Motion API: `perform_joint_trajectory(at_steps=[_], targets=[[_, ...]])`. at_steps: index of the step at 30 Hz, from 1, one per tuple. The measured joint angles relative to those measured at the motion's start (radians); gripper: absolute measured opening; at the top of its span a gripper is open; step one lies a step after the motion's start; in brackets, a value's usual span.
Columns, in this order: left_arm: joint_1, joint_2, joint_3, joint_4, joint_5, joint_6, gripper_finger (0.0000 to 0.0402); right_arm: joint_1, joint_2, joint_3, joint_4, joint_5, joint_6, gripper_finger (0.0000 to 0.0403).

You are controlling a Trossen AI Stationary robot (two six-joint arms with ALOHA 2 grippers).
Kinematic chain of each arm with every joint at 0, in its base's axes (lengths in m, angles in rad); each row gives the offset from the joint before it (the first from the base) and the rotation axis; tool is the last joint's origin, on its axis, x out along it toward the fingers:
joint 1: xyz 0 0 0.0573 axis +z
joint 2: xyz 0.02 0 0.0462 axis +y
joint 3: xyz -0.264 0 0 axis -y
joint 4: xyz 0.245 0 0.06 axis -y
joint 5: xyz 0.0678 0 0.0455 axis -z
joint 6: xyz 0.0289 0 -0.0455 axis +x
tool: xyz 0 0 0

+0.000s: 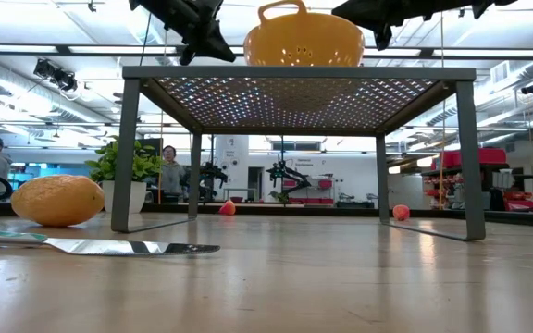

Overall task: Pick & Place Fruit
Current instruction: Put the right pear into the strainer bowl on the shelf

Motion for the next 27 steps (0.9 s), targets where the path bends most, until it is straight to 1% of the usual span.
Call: perform_joint_trajectory(at_steps=[7,13,16,20,27], targets=[[0.0,0.0,0.0,0.002,-0.004,0.048,0.0004,-0.026,-0.023,0.0,0.001,0.001,-0.008,0.0005],[0.0,0.0,0.0,0.004,-0.008,0.071,0.0004,-0.056,-0.099,0.0,0.001,0.003,-0.035,0.0005],[0.0,-0.001,0.0,0.004,-0.008,0.093,0.0004,-0.073,-0.145,0.0,-0.021,0.003,-0.073,0.0005],[0.0,-0.001,0.0,0.004,-0.006,0.118,0.0004,-0.096,-0.188,0.0,-0.083,0.004,-0.07,0.0005],[0.0,-0.001,0.0,0.003,-0.004,0.132,0.0004,-0.104,-0.225,0.0,-0.122,0.004,-0.058,0.0005]])
